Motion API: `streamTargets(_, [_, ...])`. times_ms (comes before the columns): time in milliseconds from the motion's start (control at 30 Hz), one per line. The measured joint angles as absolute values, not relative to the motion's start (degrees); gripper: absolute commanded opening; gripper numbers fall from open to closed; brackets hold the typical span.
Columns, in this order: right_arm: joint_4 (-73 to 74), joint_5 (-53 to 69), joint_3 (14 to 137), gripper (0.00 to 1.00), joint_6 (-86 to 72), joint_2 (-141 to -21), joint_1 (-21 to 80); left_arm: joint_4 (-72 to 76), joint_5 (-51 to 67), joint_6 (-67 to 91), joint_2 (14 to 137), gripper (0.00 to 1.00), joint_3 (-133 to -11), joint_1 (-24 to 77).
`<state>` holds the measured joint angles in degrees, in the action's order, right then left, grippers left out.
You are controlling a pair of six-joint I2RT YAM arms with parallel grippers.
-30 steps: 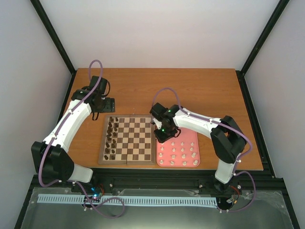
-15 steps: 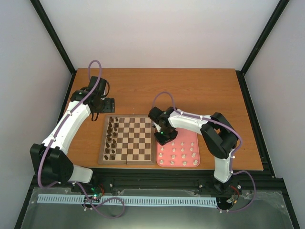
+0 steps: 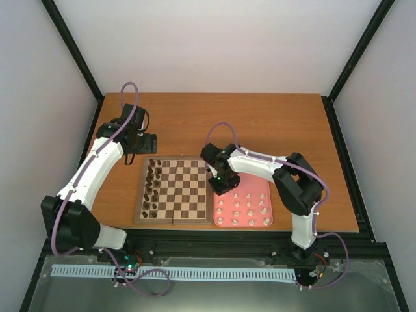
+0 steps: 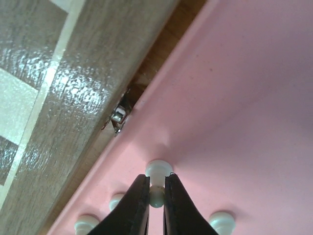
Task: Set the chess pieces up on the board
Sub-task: Pick up the chess piece from the storage box, then place the chess piece on the chessboard.
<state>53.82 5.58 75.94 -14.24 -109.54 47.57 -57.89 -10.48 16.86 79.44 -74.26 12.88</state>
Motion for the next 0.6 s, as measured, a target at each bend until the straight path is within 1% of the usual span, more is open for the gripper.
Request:
streamTargets(67, [54.1, 5.6, 76.4, 0.03, -14.2, -109.8, 47.6, -57.9, -10.5, 16.9, 79.4, 1.0, -74.3, 12.9])
streamTargets(333, [55.6, 4.5, 78.2, 0.03, -14.2, -109.9, 47.6, -57.9, -10.5, 16.9, 79.4, 1.0, -74.3, 12.9])
streamTargets(600, [60.1, 2.0, 96.2, 0.03, -13.1, -111.5, 47.6, -57.9, -10.5, 16.9, 79.3, 1.0, -74.3, 12.9])
